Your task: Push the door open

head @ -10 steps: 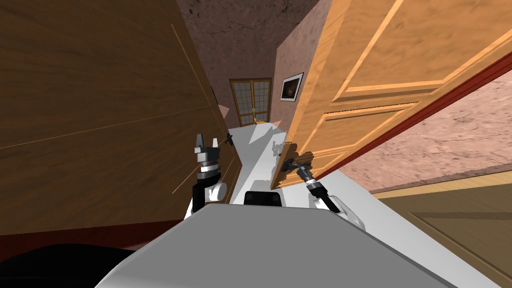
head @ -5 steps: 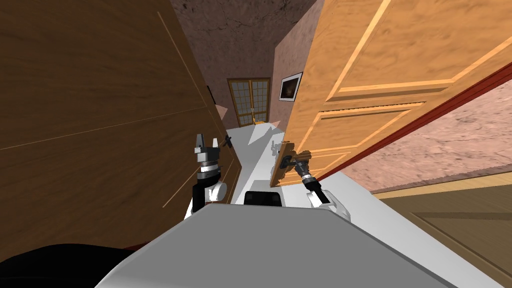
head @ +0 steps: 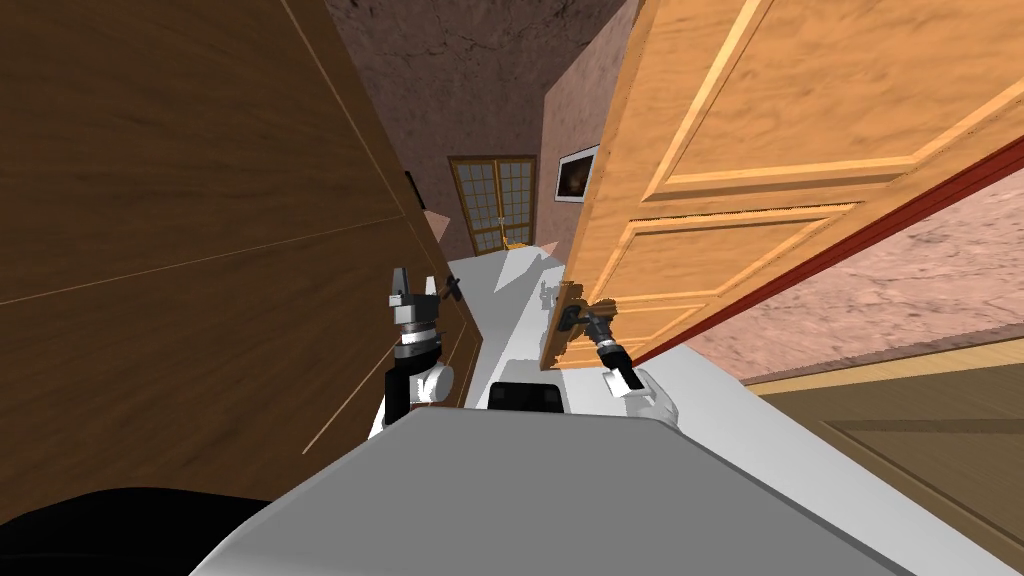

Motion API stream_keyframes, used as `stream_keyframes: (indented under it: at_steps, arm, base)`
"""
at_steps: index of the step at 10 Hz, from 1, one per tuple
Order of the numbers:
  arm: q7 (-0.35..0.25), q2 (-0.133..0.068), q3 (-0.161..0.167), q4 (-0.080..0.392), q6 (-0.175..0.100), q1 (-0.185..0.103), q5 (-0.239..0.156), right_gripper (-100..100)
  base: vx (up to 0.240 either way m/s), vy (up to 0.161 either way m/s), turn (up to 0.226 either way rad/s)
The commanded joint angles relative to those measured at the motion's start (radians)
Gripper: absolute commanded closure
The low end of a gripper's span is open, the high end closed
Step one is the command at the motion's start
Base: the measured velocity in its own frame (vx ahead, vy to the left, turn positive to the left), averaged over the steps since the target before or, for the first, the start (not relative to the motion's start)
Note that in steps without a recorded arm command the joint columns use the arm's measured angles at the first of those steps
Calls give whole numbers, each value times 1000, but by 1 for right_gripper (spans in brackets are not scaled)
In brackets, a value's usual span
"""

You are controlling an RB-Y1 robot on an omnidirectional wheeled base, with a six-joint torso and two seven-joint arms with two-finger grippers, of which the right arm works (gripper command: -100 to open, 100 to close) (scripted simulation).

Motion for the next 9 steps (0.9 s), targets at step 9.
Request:
stream_keyframes:
  at_steps: [9]
  arm:
    - [157, 161, -100, 104, 133, -187, -25, 100]
  base:
    - [117, 56, -65]
